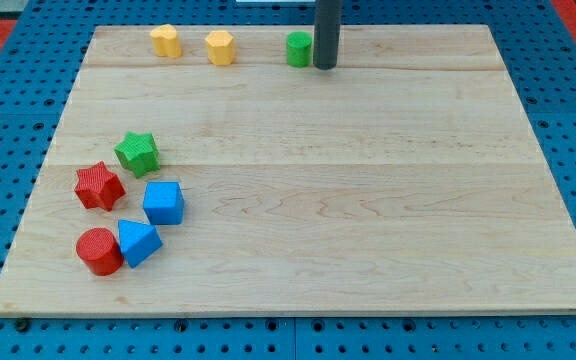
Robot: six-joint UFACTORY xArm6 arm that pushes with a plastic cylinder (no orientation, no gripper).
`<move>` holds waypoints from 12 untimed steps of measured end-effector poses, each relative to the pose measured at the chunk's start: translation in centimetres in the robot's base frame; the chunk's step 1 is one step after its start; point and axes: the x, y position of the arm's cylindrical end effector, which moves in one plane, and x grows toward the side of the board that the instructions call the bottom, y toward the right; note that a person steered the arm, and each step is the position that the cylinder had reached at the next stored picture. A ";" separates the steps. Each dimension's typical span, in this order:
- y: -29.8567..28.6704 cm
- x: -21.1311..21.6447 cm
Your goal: Move the yellow blocks to the green circle at the top center
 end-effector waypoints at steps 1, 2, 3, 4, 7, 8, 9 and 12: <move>-7.6 0.9; -14.2 -1.9; -16.3 -5.1; -16.8 -6.2; -18.1 -7.5; -19.5 -9.4; -19.8 -10.2; -7.8 -4.0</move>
